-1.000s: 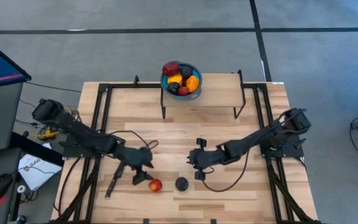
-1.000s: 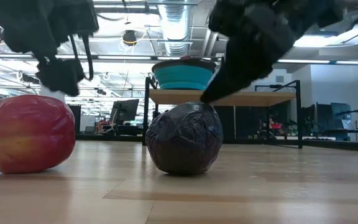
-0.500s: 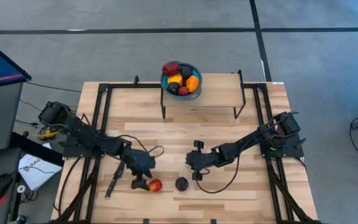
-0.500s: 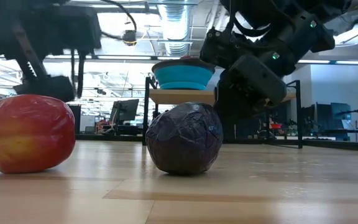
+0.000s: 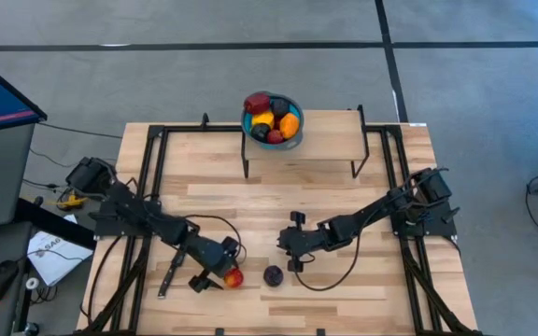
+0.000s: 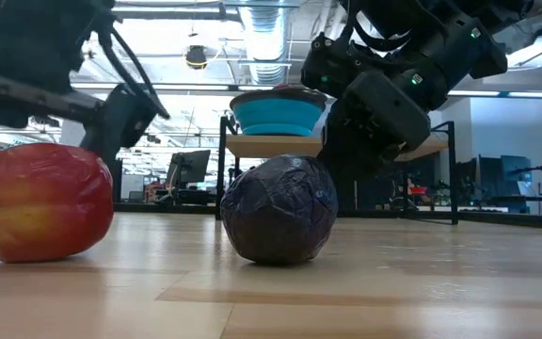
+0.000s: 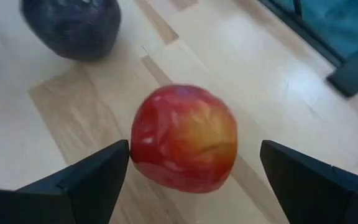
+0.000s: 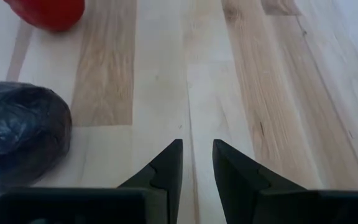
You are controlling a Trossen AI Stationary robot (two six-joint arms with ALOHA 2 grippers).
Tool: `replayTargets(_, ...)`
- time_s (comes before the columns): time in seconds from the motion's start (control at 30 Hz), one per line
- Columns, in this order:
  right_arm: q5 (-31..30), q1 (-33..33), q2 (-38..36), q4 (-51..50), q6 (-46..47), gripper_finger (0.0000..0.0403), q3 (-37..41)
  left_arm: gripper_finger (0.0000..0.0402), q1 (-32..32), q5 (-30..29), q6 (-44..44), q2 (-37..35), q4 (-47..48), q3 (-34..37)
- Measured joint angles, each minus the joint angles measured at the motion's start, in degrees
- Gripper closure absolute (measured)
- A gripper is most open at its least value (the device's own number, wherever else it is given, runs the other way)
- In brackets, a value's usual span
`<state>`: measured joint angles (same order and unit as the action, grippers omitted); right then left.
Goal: Pick & Place Fruit
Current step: Put the red apple into the blue strainer bowl on the shelf
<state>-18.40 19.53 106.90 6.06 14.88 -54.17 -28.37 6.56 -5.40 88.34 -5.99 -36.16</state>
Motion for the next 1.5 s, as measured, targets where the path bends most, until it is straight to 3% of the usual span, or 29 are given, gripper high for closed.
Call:
replayTargets(0.2, 0.3, 0.0, 0.0, 0.0, 1.7, 0.0321, 0.0, 0.0046, 2.4, 3.1, -2.3, 1.9, -1.7, 0.3)
replayTargets(0.43, 0.4, 0.0, 0.0, 0.0, 3.4, 0.0321, 0.0, 0.0051, 4.3, 6.0, -2.0, 1.9, -12.5, 5.5)
replayTargets(0.67, 0.4, 0.1, 0.0, 0.0, 4.7, 0.0321, 0.0, 0.0104, 4.0, 6.3, -0.5, 1.9, -20.9, 9.4)
replayTargets(0.87, 0.3, 0.1, 0.0, 0.0, 4.7, 0.0321, 0.0, 0.0153, 3.9, 6.3, 0.1, 1.9, -21.6, 9.9)
replayTargets(1.1, 0.3, 0.2, 0.0, -0.2, 5.3, 0.0321, 0.0, 0.0166, 4.3, 5.5, 5.1, 1.5, -21.5, 9.9)
replayTargets(1.27, 0.3, 0.4, 0.0, -0.8, 5.3, 0.0321, 0.0, 0.0165, 6.4, 4.5, 11.5, -3.0, -19.4, 9.9)
replayTargets(1.5, 0.3, 0.3, 0.0, -1.1, 5.3, 0.0321, 0.0, 0.0168, 13.5, 3.9, 14.6, -16.7, -15.3, 9.9)
